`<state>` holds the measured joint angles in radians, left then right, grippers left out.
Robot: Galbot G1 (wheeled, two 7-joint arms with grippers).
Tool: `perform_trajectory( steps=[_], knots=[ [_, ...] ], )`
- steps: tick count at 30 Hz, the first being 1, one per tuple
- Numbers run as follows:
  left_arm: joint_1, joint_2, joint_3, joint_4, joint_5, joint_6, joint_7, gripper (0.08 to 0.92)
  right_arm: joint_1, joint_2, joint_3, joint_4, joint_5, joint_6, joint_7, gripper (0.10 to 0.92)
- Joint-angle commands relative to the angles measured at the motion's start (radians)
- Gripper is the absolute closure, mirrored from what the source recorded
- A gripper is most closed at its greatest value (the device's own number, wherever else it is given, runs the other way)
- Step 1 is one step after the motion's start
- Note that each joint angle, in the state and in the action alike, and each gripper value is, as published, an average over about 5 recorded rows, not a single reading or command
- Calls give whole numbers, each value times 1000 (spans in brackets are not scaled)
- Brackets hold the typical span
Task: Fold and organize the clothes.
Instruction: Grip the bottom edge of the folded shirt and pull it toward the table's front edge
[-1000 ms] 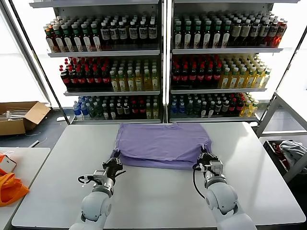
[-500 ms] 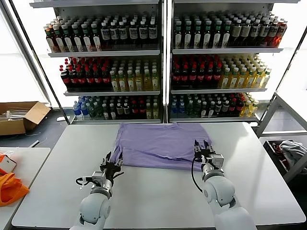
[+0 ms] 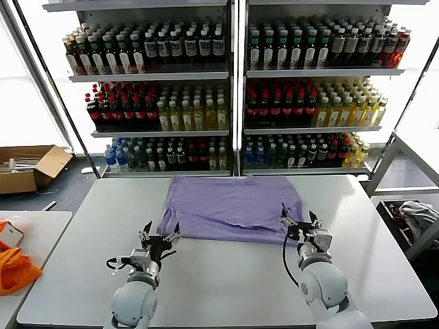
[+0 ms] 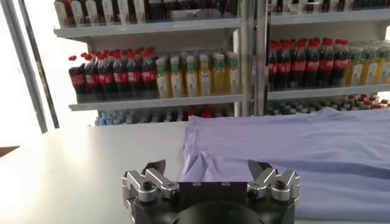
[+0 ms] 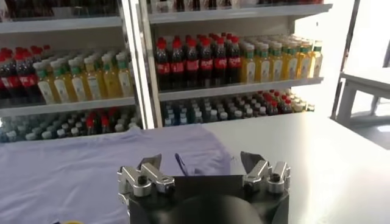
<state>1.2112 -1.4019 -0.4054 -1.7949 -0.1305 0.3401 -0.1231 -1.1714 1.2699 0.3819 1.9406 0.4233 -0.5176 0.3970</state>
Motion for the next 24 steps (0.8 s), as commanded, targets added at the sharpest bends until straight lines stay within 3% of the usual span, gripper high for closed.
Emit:
perform_trajectory(
  steps=[1, 24],
  knots=[
    [1, 10, -4, -15, 7, 30, -4, 177, -68, -30, 27, 73, 7, -51, 32, 202],
    [-74, 42, 22, 95, -1, 54, -19, 177, -61, -32, 30, -37, 21, -60, 39, 203]
  ],
)
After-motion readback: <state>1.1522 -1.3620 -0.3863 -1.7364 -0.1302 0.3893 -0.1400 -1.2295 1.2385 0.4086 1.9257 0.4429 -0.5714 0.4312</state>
